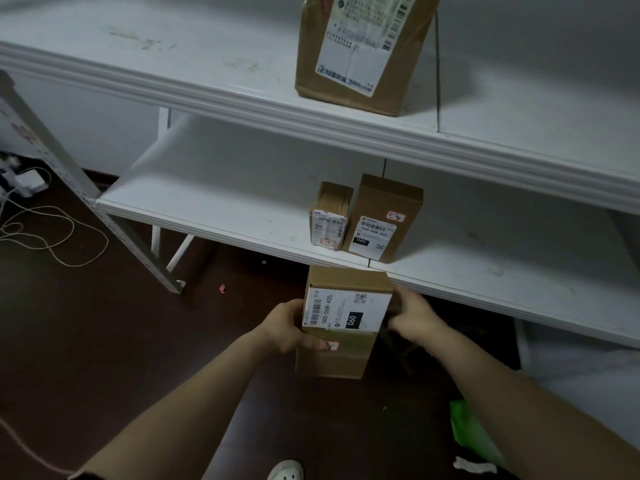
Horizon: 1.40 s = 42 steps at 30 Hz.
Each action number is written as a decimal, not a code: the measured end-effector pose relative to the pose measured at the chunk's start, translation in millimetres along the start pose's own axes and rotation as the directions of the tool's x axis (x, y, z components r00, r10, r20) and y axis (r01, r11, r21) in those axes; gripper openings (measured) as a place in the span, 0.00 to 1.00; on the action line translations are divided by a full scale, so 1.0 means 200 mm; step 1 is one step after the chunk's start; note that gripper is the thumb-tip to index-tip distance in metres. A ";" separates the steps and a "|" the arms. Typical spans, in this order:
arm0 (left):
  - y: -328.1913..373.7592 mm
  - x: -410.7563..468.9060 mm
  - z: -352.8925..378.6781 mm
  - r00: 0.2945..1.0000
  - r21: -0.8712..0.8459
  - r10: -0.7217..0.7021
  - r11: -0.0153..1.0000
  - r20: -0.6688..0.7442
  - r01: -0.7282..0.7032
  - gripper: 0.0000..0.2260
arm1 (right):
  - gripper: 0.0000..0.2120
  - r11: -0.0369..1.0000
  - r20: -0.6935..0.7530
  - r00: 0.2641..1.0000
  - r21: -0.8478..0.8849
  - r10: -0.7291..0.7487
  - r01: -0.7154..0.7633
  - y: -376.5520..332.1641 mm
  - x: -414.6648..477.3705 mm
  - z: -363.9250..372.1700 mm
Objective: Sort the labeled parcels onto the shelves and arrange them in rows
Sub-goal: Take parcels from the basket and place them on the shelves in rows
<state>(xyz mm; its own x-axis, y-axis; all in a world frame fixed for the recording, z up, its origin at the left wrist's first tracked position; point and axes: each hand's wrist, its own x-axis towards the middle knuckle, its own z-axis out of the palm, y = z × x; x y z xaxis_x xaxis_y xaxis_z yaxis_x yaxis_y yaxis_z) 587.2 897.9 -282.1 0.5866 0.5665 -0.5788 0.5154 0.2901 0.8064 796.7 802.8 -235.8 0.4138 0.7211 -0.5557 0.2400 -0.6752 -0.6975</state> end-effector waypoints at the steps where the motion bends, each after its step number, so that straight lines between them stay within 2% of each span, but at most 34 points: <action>1: 0.00 0.01 0.00 1.000 0.006 0.006 1.000 -0.006 -0.005 0.33 | 0.30 0.998 -0.100 0.995 0.052 -0.013 0.019 -0.02 0.04 -0.04; 3: 0.01 0.02 0.00 1.000 0.004 0.006 1.000 -0.017 -0.006 0.33 | 0.28 0.994 -0.241 0.970 0.105 -0.016 0.042 -0.08 0.09 -0.13; 4: 0.01 0.03 0.00 1.000 -0.008 0.002 1.000 -0.026 -0.003 0.33 | 0.27 0.992 -0.262 0.965 0.110 -0.023 0.054 -0.11 0.11 -0.18; 6: 0.01 0.03 0.01 1.000 -0.035 0.000 0.999 -0.031 -0.001 0.33 | 0.28 0.987 -0.197 0.979 0.143 -0.044 0.073 -0.13 0.12 -0.22; 8: 0.03 0.03 0.01 1.000 -0.041 -0.001 0.999 -0.020 0.000 0.32 | 0.32 0.978 -0.044 0.999 0.207 -0.025 0.033 -0.14 0.11 -0.21; 10: 0.06 0.01 0.01 1.000 -0.057 -0.004 0.998 0.007 0.005 0.29 | 0.39 0.965 0.121 0.992 0.261 -0.017 -0.015 -0.12 0.11 -0.19; 12: 0.09 -0.01 0.00 0.999 -0.094 -0.021 0.995 0.024 0.024 0.27 | 0.41 0.956 0.236 0.971 0.290 -0.020 -0.051 -0.13 0.09 -0.15; 16: 0.15 -0.07 -0.06 0.999 -0.118 -0.016 0.993 -0.029 0.012 0.27 | 0.29 0.965 0.268 0.960 0.263 -0.079 0.006 -0.21 0.05 -0.06; 20: 0.24 -0.15 -0.20 0.981 -0.121 0.059 0.989 -0.185 -0.082 0.35 | 0.26 0.959 0.232 0.960 0.265 -0.160 0.096 -0.35 0.05 0.00; 24: 0.40 -0.18 -0.45 0.958 0.073 0.151 0.988 -0.246 -0.137 0.26 | 0.35 0.965 0.154 0.959 0.151 -0.237 0.214 -0.55 0.05 0.06; 26: 0.46 -0.17 -0.55 0.949 0.135 0.186 0.979 -0.255 -0.155 0.24 | 0.35 0.962 0.103 0.959 0.097 -0.264 0.255 -0.67 0.06 0.10; 29: 0.52 -0.11 -0.72 0.930 0.164 0.249 0.964 -0.269 -0.211 0.23 | 0.34 0.935 -0.011 0.938 -0.074 -0.348 0.346 -0.85 0.12 0.17; 31: 0.53 -0.04 -0.83 0.921 0.196 0.267 0.956 -0.284 -0.216 0.25 | 0.39 0.905 -0.033 0.917 -0.177 -0.397 0.386 -0.94 0.18 0.23; 33: 0.52 0.04 -0.91 0.916 0.242 0.278 0.947 -0.289 -0.211 0.26 | 0.36 0.864 -0.039 0.896 -0.287 -0.443 0.414 -0.99 0.23 0.28; 37: 0.50 0.19 -0.99 0.908 0.299 0.320 0.924 -0.269 -0.237 0.25 | 0.30 0.801 -0.041 0.899 -0.473 -0.436 0.367 -1.06 0.33 0.35; 42: 0.51 0.32 -1.00 0.890 0.317 0.363 0.908 -0.275 -0.273 0.19 | 0.30 0.779 -0.078 0.919 -0.561 -0.385 0.279 -1.10 0.42 0.37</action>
<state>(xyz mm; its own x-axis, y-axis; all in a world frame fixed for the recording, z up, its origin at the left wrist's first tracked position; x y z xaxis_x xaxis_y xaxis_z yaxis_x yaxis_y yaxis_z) 552.8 1118.6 -213.2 0.5375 0.8218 -0.1889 0.5062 -0.1353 0.8517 714.2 1024.6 -162.2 0.3562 0.9112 -0.2070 0.7951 -0.4119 -0.4451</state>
